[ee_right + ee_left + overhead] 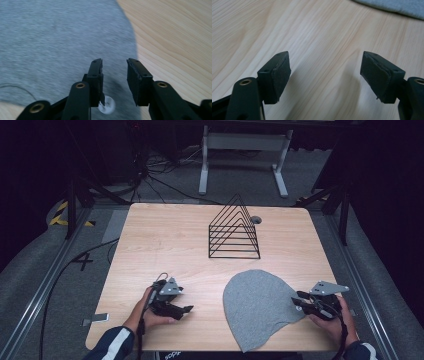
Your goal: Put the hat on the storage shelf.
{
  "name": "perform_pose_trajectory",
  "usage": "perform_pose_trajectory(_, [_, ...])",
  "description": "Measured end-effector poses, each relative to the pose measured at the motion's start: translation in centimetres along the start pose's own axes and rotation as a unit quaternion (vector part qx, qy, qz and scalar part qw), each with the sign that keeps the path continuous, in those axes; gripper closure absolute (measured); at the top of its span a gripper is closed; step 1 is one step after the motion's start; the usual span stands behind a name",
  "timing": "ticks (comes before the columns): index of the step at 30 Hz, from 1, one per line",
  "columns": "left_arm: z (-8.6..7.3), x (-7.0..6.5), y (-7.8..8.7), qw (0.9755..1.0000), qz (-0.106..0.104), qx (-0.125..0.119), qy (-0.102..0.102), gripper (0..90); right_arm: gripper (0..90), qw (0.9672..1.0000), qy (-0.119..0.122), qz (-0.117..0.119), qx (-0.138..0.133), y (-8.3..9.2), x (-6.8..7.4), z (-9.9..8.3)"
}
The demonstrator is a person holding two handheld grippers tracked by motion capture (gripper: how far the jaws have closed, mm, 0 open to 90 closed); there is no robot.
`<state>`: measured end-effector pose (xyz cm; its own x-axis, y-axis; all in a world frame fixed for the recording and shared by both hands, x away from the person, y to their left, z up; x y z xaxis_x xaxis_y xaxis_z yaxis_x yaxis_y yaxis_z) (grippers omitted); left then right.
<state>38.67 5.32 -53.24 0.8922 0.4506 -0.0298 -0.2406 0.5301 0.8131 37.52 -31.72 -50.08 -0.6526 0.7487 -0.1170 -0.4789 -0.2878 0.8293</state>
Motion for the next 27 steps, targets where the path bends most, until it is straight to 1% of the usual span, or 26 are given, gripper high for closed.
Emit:
perform_pose_trajectory(1, [0.9,-0.8,-0.6,1.0,-0.005,0.001,-0.007,25.1,67.9,1.0,0.007,0.003,0.001,-0.2,0.4,0.3])
perform_pose_trajectory(2, [1.4,-1.2,-0.9,0.9999,-0.005,0.006,-0.014,26.4,69.0,0.9999,0.015,0.007,0.003,-0.4,0.9,0.7])
perform_pose_trajectory(3, [2.1,-1.9,-1.5,0.9996,-0.01,0.01,-0.025,27.3,69.5,0.9998,0.019,0.009,0.006,-0.6,1.2,0.8])
perform_pose_trajectory(4, [2.7,-2.8,-2.1,0.9986,-0.019,0.022,-0.045,28.9,71.0,0.9996,0.027,0.009,0.009,-0.8,1.4,1.0])
perform_pose_trajectory(5, [3.3,-3.5,-2.5,0.998,-0.018,0.025,-0.056,29.7,72.3,0.9993,0.032,0.01,0.014,-1.1,1.6,1.2])
perform_pose_trajectory(7, [4.3,-4.7,-3.2,0.9971,-0.028,0.022,-0.067,30.5,75.1,0.9991,0.036,0.015,0.016,-1.6,1.9,1.5])
perform_pose_trajectory(8, [4.8,-5.2,-3.6,0.9964,-0.028,0.02,-0.077,30.5,76.3,0.999,0.037,0.016,0.019,-1.8,1.9,1.6])
perform_pose_trajectory(9, [5.8,-6.1,-4.0,0.9955,-0.03,0.014,-0.088,30.4,78.2,0.9987,0.043,0.016,0.024,-2.3,2.0,1.7])
perform_pose_trajectory(11, [6.8,-7.0,-4.5,0.9947,-0.035,0.005,-0.097,31.7,78.9,0.9983,0.046,0.019,0.03,-2.6,2.2,1.6])
perform_pose_trajectory(12, [7.2,-7.7,-4.8,0.9939,-0.04,0.009,-0.102,32.3,78.9,0.9983,0.045,0.016,0.032,-2.7,2.2,1.6])
perform_pose_trajectory(13, [7.3,-8.0,-5.1,0.9936,-0.036,0.015,-0.106,32.3,80.0,0.9986,0.042,0.013,0.029,-2.9,2.2,1.6])
perform_pose_trajectory(14, [7.4,-8.3,-5.5,0.9923,-0.029,0.023,-0.118,32.4,80.7,0.9987,0.039,0.016,0.028,-2.9,2.2,1.6])
perform_pose_trajectory(16, [7.6,-9.0,-5.8,0.9924,-0.035,0.016,-0.117,32.6,82.3,0.9988,0.037,0.014,0.029,-2.8,2.4,1.5])
perform_pose_trajectory(17, [7.7,-8.8,-5.8,0.9921,-0.028,0.018,-0.121,32.0,83.2,0.9988,0.039,0.012,0.029,-2.9,2.4,1.6])
perform_pose_trajectory(19, [7.5,-8.3,-5.7,0.9932,-0.024,0.019,-0.112,30.0,83.6,0.9983,0.047,0.015,0.031,-2.8,2.9,1.5])
perform_pose_trajectory(20, [7.5,-8.3,-5.7,0.9932,-0.024,0.019,-0.112,28.6,83.6,0.9983,0.047,0.015,0.031,-2.8,2.9,1.5])
perform_pose_trajectory(21, [7.3,-7.7,-5.5,0.9933,-0.017,0.025,-0.112,28.6,83.6,0.9982,0.05,0.018,0.03,-2.8,3.1,1.5])
perform_pose_trajectory(22, [7.2,-7.2,-5.4,0.9941,-0.011,0.024,-0.105,26.9,83.4,0.9979,0.052,0.024,0.029,-2.8,3.4,1.6])
perform_pose_trajectory(23, [6.8,-6.3,-5.1,0.9947,-0.007,0.028,-0.099,26.4,83.2,0.9976,0.056,0.029,0.029,-2.8,4.1,1.6])
perform_pose_trajectory(24, [6.8,-6.3,-5.1,0.9947,-0.007,0.028,-0.099,26.2,83.2,0.9973,0.059,0.032,0.029,-2.8,4.4,1.7])
perform_pose_trajectory(25, [6.4,-5.5,-4.8,0.9954,-0.006,0.032,-0.09,26.2,83.2,0.997,0.061,0.035,0.03,-2.7,4.8,1.7])
perform_pose_trajectory(27, [6.1,-4.5,-4.5,0.9959,0.004,0.032,-0.085,26.1,83.1,0.9963,0.068,0.043,0.03,-2.8,5.5,1.8])
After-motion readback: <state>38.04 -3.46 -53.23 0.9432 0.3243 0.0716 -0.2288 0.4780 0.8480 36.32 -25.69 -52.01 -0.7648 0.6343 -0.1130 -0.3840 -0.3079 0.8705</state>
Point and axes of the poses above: each handheld gripper's, and its own axes: y roughly backward along the jaws, z roughly out of its top, x roughly to its left, the point moved 9 cm from there along -y, roughly forward along the jaws, and after that the axes turned 11 degrees about x, right-handed, at the moved point
